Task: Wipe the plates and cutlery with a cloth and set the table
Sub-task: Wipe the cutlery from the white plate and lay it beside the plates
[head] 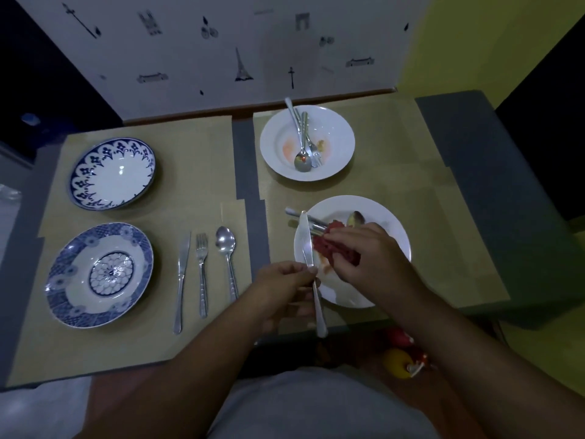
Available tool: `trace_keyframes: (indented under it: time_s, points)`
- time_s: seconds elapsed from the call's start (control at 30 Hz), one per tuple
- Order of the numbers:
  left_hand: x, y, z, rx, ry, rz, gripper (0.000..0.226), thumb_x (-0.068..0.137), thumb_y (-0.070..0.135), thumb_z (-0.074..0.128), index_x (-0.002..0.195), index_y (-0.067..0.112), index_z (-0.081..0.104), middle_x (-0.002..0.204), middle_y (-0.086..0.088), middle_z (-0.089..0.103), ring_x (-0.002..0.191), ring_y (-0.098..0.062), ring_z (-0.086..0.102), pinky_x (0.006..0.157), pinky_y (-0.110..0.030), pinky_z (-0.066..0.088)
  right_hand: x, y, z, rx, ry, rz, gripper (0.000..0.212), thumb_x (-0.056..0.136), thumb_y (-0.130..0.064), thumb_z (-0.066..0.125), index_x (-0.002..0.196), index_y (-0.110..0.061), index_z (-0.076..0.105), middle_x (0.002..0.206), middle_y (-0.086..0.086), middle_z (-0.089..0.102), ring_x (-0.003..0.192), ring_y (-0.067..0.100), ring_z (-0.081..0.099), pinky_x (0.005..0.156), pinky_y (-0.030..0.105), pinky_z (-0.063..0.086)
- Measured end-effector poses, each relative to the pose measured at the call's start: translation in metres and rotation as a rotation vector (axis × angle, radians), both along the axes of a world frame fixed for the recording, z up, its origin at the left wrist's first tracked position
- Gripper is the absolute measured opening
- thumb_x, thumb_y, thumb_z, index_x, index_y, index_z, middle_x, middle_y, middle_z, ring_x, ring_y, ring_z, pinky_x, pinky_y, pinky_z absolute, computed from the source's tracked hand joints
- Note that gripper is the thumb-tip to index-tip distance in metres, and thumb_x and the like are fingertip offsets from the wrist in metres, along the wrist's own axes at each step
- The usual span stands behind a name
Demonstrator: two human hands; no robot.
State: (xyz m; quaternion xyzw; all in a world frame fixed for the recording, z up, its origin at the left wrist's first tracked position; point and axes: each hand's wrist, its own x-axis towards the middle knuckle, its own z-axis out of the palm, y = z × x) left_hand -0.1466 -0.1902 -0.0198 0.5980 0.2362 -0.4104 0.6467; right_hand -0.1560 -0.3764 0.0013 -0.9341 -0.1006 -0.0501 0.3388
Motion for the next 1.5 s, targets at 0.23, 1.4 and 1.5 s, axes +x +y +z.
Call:
trace_keyframes:
  time_s: [0.23,1.4,1.5]
  points:
    - [-0.001,0.057,0.009,-0.114,-0.032,-0.076,0.022,0.090,-0.001,0.065,0.108,0.009,0.073,0.104,-0.011,0.077,0.094,-0.022,0.075,0.077,-0.032,0.058,0.010,0.046,0.009,-0.037,0.010,0.018,0.034,0.085,-0.017,0.071,0.118,-0.021,0.070,0.113,-0.009,0.070,0.099,0.008,0.056,0.090,0.012,0.036]
    - [-0.003,0.130,0.016,0.004,-0.151,-0.002,0.022,0.092,-0.004,0.063,0.098,0.011,0.078,0.085,-0.005,0.073,0.076,-0.014,0.064,0.080,-0.033,0.050,0.102,0.090,-0.010,-0.274,-0.076,0.286,0.016,0.083,-0.013,0.067,0.096,-0.016,0.075,0.094,-0.004,0.072,0.083,0.011,0.064,0.078,0.040,0.051]
    - [0.000,0.126,0.013,0.019,-0.131,-0.004,0.021,0.096,-0.004,0.057,0.098,0.007,0.075,0.081,-0.007,0.066,0.074,-0.019,0.059,0.076,-0.035,0.048,0.100,0.082,-0.008,-0.216,-0.090,0.207,0.013,0.086,-0.018,0.066,0.094,-0.015,0.076,0.087,-0.004,0.073,0.076,0.008,0.062,0.075,0.034,0.052]
